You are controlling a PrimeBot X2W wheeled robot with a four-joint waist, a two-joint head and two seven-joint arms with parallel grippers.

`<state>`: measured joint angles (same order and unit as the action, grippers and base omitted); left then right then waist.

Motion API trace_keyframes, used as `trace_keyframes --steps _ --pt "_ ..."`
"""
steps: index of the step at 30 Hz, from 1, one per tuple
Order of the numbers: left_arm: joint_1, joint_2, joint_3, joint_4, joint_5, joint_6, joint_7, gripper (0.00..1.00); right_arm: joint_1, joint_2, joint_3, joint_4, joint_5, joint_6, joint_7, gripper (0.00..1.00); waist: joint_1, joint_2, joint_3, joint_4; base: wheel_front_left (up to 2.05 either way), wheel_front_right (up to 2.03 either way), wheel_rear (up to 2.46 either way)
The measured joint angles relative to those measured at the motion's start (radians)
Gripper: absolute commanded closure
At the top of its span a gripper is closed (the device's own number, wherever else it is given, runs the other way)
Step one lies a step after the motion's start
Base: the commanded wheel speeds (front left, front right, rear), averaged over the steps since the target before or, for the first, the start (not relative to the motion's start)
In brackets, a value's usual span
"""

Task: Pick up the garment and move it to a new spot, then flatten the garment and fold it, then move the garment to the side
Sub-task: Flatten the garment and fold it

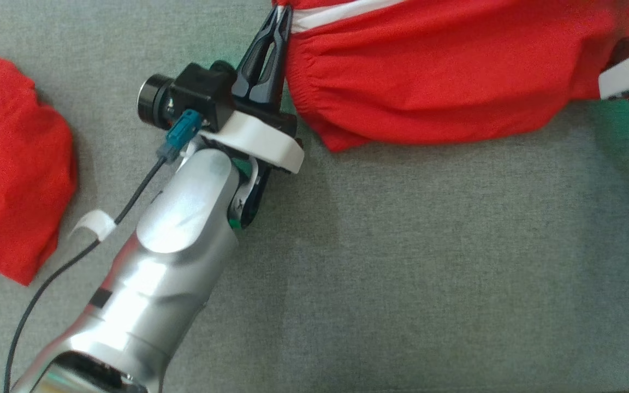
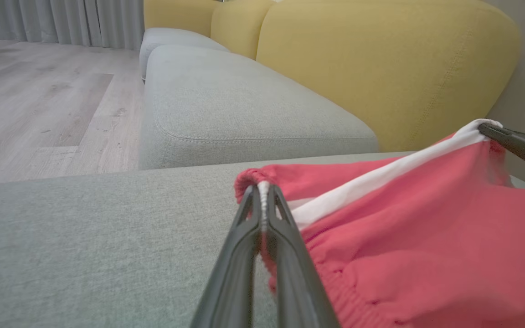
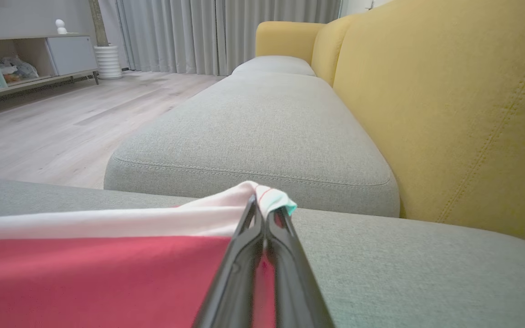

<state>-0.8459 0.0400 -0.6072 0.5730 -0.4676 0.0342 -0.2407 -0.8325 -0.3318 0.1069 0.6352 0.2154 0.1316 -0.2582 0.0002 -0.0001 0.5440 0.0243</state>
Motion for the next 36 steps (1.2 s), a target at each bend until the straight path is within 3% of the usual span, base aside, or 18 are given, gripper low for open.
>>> trace_keyframes --steps 1,2,3,6,9,15,20,29,30,31,32,33,36 --pt "-0.009 0.000 -0.006 0.009 -0.006 0.000 -0.002 0.78 -0.011 0.000 0.006 0.013 0.009 0.000 0.000 0.24 0.0000 0.0000 0.004 0.002 0.00 0.00 0.00" --pt "-0.014 -0.001 -0.008 0.012 -0.020 0.000 -0.005 0.58 -0.019 0.000 0.012 0.022 0.018 0.000 0.000 0.00 0.0000 0.0000 0.008 0.003 0.00 0.00 0.00" --pt "-0.017 -0.001 -0.011 0.014 -0.030 0.001 -0.009 0.00 -0.023 0.001 0.011 0.023 0.024 0.000 0.000 0.00 0.0000 0.0000 0.011 0.006 0.00 0.00 0.00" --pt "-0.019 -0.002 -0.024 0.013 -0.050 0.013 -0.012 0.00 -0.023 0.000 0.011 0.015 0.046 0.000 0.000 0.00 -0.0001 0.0000 0.015 0.017 0.00 0.00 0.00" --pt "-0.007 -0.002 -0.016 -0.054 -0.047 0.052 -0.012 0.00 -0.009 -0.002 0.018 -0.020 0.074 0.000 0.000 0.00 -0.0001 0.0000 0.012 0.031 0.00 0.00 0.00" --pt "0.135 -0.004 0.070 -0.301 0.092 0.153 -0.017 0.00 0.100 -0.015 -0.026 -0.049 0.123 0.000 0.000 0.00 -0.0003 0.0001 -0.021 0.055 0.00 0.00 0.00" --pt "0.338 -0.002 0.129 -0.463 0.208 0.204 -0.017 0.00 0.179 -0.016 -0.053 0.072 0.137 0.000 0.000 0.00 -0.0004 0.0001 -0.063 0.083 0.00 0.00 0.00" --pt "0.515 -0.001 0.157 -0.561 0.323 0.212 -0.017 0.00 0.143 -0.051 -0.082 0.290 0.148 0.000 0.037 0.00 -0.0005 0.0001 -0.118 0.160 0.00 0.00 0.00" --pt "0.533 0.000 0.157 -0.560 0.333 0.212 -0.017 0.00 0.139 -0.054 -0.084 0.309 0.163 0.000 0.049 0.13 -0.0005 0.0001 -0.123 0.170 0.00 0.00 0.00" --pt "0.550 0.000 0.157 -0.559 0.339 0.213 -0.017 0.00 0.137 -0.058 -0.083 0.322 0.179 0.000 0.058 0.19 -0.0005 0.0001 -0.129 0.180 0.00 0.00 0.00" --pt "0.564 0.000 0.156 -0.554 0.343 0.214 -0.017 0.00 0.136 -0.060 -0.081 0.333 0.197 0.000 0.066 0.68 -0.0005 0.0001 -0.135 0.190 0.00 0.00 0.00" --pt "0.576 0.000 0.156 -0.551 0.346 0.218 -0.017 0.00 0.136 -0.060 -0.077 0.340 0.215 0.000 0.073 1.00 -0.0004 0.0001 -0.141 0.199 0.00 0.00 0.00" --pt "0.602 0.001 0.157 -0.541 0.354 0.226 -0.017 0.00 0.136 -0.060 -0.039 0.347 0.258 0.000 0.093 1.00 -0.0003 0.0001 -0.162 0.218 0.00 0.00 0.00"
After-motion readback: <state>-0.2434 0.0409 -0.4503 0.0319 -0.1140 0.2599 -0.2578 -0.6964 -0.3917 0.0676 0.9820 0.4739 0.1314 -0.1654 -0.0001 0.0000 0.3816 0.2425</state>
